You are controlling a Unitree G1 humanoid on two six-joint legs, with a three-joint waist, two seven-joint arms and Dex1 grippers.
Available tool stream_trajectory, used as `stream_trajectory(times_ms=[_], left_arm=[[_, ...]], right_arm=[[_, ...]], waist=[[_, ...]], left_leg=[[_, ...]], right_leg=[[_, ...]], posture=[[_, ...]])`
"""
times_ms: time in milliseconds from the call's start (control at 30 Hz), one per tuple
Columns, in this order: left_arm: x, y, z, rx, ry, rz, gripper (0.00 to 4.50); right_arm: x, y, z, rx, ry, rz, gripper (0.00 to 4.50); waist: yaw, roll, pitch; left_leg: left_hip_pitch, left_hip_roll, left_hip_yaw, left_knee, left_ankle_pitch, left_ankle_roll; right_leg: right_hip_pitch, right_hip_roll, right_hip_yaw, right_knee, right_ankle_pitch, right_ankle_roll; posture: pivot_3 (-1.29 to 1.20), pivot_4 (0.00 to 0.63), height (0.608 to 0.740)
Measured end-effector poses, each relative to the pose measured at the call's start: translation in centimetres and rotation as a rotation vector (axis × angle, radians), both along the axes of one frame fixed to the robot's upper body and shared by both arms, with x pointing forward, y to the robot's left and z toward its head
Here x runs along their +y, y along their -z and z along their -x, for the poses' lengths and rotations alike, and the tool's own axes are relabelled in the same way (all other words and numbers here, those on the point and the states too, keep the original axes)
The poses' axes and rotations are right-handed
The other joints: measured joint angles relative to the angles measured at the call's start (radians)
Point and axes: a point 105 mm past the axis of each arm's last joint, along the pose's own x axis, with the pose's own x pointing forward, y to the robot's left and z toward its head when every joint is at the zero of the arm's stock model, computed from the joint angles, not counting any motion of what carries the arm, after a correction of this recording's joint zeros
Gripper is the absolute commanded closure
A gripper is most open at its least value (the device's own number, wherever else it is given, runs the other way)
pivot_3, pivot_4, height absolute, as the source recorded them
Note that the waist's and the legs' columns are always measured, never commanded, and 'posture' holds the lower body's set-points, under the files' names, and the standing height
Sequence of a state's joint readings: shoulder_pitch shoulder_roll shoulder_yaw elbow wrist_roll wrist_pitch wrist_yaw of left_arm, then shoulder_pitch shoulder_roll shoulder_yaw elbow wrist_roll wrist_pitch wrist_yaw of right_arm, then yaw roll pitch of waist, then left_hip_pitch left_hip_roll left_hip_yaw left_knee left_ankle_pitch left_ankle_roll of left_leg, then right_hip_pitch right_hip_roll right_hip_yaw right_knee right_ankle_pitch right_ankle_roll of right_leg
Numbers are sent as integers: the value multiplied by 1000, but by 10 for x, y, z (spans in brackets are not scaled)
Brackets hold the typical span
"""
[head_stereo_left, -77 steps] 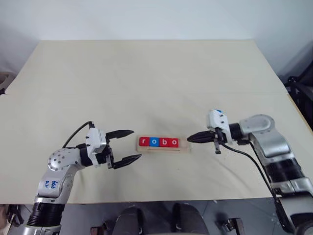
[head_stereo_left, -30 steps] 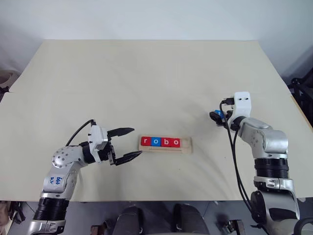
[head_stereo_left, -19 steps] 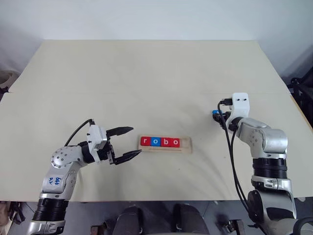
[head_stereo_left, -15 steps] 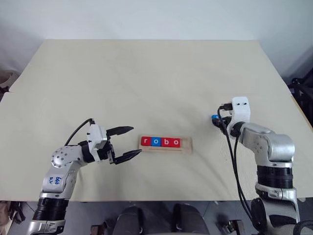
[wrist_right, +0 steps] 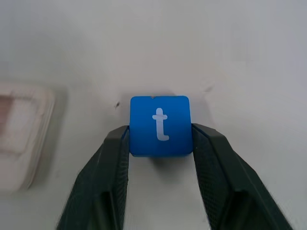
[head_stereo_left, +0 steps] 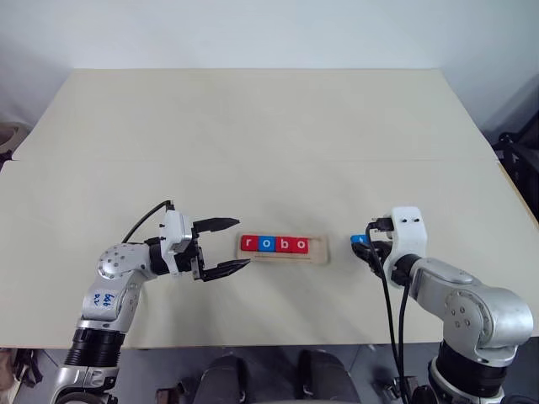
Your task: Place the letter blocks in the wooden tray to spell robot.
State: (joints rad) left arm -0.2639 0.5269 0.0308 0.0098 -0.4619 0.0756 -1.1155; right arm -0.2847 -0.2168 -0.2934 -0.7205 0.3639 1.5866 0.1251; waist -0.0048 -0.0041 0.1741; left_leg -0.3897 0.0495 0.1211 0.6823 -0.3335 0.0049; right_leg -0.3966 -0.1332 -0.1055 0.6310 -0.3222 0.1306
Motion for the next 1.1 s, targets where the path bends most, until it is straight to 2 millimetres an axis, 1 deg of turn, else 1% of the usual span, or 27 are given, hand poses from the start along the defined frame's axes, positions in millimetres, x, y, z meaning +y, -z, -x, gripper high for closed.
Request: stream_trajectory(times_ms=[100,167,233,333,400,433,467,500,567,667,733,833,933,1100], left_arm=[[0,0,0,1,0,0,0],[0,0,0,1,-1,0,0],[1,0,-1,1,-2,-1,0],[3,1,-1,2,-15,0,0],[4,2,0,7,-28,1,0],[5,4,1,11,-32,2,0],[5,5,1,14,-39,3,0],[5,5,2,15,-43,3,0],[6,5,2,11,-51,4,0],[7,1,4,-8,-60,6,0],[7,0,5,-15,-64,7,0],[7,-3,8,-25,-63,7,0],[9,-1,9,-15,-65,-5,0],[7,-8,13,-36,-46,-14,0]], right_arm=[[2,-2,2,2,-51,-2,654],[-2,-5,3,1,-94,21,38],[-12,-10,1,-4,-150,56,38],[-33,-23,-5,-62,-269,132,38],[-38,-30,-7,-112,-399,161,38],[-38,-31,-7,-132,-452,160,38],[-35,-32,-7,-160,-546,157,38],[-34,-32,-6,-178,-631,161,38],[-36,-29,-9,-205,-746,167,38],[-36,-28,-20,-249,-873,182,38],[-35,-27,-26,-270,-979,235,38],[-33,-15,-30,-237,-1116,300,38],[-37,-7,-34,-201,-1184,345,38],[-41,-2,-44,-198,-1225,379,38]], waist=[[0,0,0],[2,0,0],[3,0,0],[2,0,0],[2,0,0],[1,-1,0],[-1,-1,0],[-1,-1,0],[0,-1,1],[0,-1,1],[0,-1,1],[2,-1,1],[3,-2,1],[1,-1,1]], left_leg=[[0,0,0,0,0,0],[0,0,0,0,0,0],[0,-1,0,0,-1,1],[0,-1,0,0,-1,2],[1,-1,0,0,-1,2],[1,-1,1,0,-1,2],[1,-1,1,0,-1,2],[2,0,1,0,-1,2],[2,0,2,1,-1,2],[3,0,2,2,-1,2],[3,0,2,2,-1,2],[2,0,2,2,-1,2],[2,0,2,2,-1,2],[2,0,2,3,-1,1]], right_leg=[[0,0,0,0,0,0],[0,0,0,-1,0,0],[1,-1,0,-2,0,1],[1,-1,0,-3,0,1],[2,0,0,-4,0,1],[2,0,0,-4,0,1],[2,0,0,-3,0,1],[2,0,1,-3,1,1],[3,0,0,-3,1,1],[4,0,0,-3,1,1],[3,0,0,-3,1,1],[4,-1,-1,-3,1,1],[4,-1,-1,-3,1,1],[4,-1,-1,-3,1,1]], posture=[[0,150,740],[0,150,740],[0,150,740],[0,150,740],[0,150,740],[0,150,740],[0,150,740],[0,150,740],[0,150,740],[0,150,740],[0,150,740],[0,150,740],[0,150,740],[0,150,740]])
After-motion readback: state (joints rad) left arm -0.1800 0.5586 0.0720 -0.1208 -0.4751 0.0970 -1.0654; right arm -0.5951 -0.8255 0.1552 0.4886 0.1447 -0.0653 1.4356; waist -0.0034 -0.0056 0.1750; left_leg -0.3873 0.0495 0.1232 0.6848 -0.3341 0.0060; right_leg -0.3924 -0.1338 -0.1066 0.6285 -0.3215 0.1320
